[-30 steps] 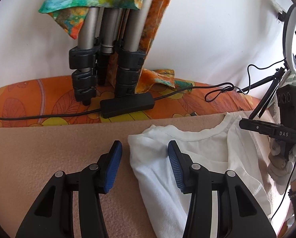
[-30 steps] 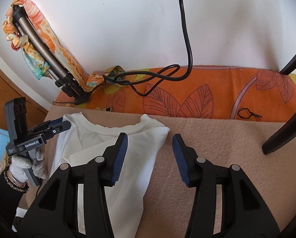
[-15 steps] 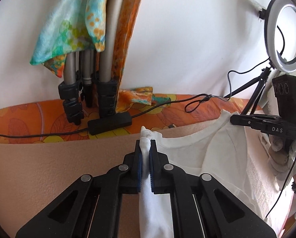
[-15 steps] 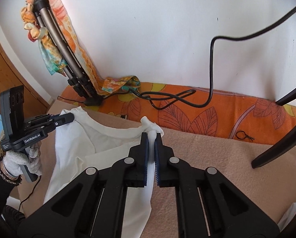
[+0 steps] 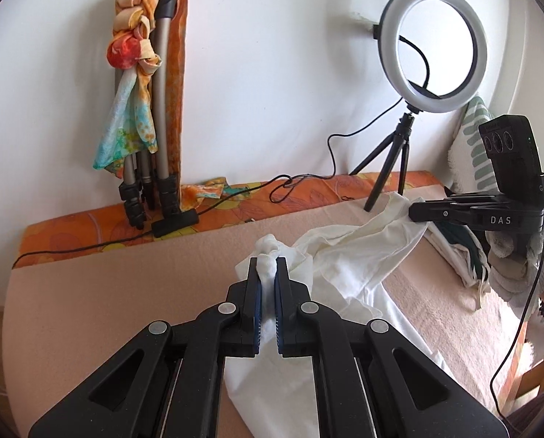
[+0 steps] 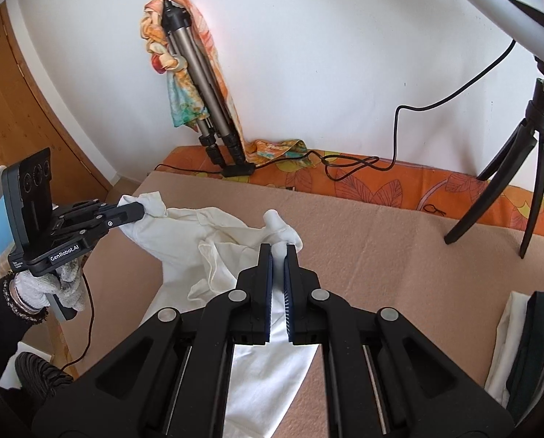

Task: Fold small clothes

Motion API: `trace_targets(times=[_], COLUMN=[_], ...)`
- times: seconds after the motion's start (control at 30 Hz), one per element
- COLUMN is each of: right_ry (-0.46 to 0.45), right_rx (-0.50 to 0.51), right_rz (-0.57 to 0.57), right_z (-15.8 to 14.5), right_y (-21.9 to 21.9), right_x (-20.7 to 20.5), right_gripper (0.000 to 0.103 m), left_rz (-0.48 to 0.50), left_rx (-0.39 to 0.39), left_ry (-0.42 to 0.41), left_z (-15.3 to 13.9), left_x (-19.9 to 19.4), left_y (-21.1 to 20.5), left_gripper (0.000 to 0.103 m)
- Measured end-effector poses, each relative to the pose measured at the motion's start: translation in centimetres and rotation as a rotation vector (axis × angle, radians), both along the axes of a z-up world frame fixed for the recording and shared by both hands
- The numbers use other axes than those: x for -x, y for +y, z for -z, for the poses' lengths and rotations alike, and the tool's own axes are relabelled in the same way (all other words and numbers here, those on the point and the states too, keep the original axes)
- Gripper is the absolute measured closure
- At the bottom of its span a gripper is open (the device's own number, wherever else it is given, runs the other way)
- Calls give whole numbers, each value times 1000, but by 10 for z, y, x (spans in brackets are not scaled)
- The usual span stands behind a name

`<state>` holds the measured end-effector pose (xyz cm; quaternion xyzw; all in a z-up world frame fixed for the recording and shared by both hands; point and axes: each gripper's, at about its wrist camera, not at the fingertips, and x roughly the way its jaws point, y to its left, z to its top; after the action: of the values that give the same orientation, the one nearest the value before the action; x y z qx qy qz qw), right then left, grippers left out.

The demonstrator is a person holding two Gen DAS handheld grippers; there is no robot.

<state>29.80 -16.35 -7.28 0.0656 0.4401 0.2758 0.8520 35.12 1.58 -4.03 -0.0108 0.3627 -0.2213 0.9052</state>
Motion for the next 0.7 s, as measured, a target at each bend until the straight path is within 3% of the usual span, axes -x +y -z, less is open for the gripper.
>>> trace_targets(times=[0.33,0.7], right_ry=[7,20], right_rx=[-77,-33], right_rz=[12,18], right_z=[-3,35], right_y=[3,6], right_x=[113,206], right_gripper=[96,96], left_rz=[40,85], left_rx=[-14,-82], left_ry=[-5,29], left_z=[-3,48], left_x=[98,182], left_y=[4,4], left_gripper=[99,99])
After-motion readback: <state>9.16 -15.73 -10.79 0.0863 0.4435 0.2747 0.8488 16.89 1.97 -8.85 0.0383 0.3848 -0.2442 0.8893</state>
